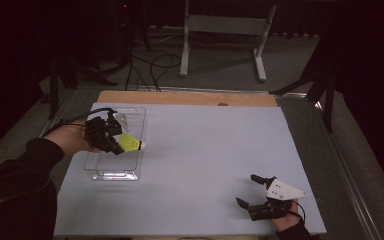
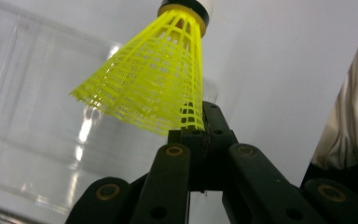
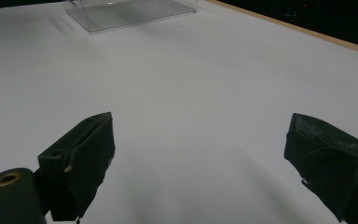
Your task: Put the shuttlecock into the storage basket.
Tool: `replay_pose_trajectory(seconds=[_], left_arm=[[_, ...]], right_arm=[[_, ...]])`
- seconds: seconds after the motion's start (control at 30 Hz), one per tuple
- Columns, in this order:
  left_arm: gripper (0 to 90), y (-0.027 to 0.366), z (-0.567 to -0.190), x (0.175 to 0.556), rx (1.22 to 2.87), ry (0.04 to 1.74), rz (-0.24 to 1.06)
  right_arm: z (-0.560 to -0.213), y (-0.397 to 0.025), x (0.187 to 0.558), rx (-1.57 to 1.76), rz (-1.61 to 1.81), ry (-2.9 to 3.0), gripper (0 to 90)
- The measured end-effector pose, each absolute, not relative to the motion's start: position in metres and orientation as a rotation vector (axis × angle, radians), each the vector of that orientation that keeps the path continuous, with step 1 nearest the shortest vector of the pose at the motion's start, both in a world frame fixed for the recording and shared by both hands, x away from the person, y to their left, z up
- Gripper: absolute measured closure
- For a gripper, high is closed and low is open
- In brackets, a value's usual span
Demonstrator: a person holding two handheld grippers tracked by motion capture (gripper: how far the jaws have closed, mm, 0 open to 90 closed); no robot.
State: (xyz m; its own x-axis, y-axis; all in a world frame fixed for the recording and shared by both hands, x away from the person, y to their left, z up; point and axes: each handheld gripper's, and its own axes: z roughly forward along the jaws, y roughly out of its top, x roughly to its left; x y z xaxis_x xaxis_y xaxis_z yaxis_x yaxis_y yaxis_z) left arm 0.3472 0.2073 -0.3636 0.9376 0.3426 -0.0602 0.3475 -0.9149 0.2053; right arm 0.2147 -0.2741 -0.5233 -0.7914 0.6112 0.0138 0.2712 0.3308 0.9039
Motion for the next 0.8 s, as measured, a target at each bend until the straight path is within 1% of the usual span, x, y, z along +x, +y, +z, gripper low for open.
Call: replay_pose_trajectory(seconds=[0.2,0.47,0.8], left_arm=[[90.0,0.222,-0.366,0.346,2.884,0.561,-0.030],[90.0,0.231,-0.371,0.341,2.879,0.530,-0.043],[90.0,0.234,-0.392,0.338,2.889,0.494,-0.081]], right_arm=[[-0.523,-0.273,0.215,0.795,1.444,2.279,8.8],[-0.523,-0.274,0.215,0.796,1.444,2.275,8.8],[-0.523,-0.274,0.215,0.795,1.445,2.274,8.8]])
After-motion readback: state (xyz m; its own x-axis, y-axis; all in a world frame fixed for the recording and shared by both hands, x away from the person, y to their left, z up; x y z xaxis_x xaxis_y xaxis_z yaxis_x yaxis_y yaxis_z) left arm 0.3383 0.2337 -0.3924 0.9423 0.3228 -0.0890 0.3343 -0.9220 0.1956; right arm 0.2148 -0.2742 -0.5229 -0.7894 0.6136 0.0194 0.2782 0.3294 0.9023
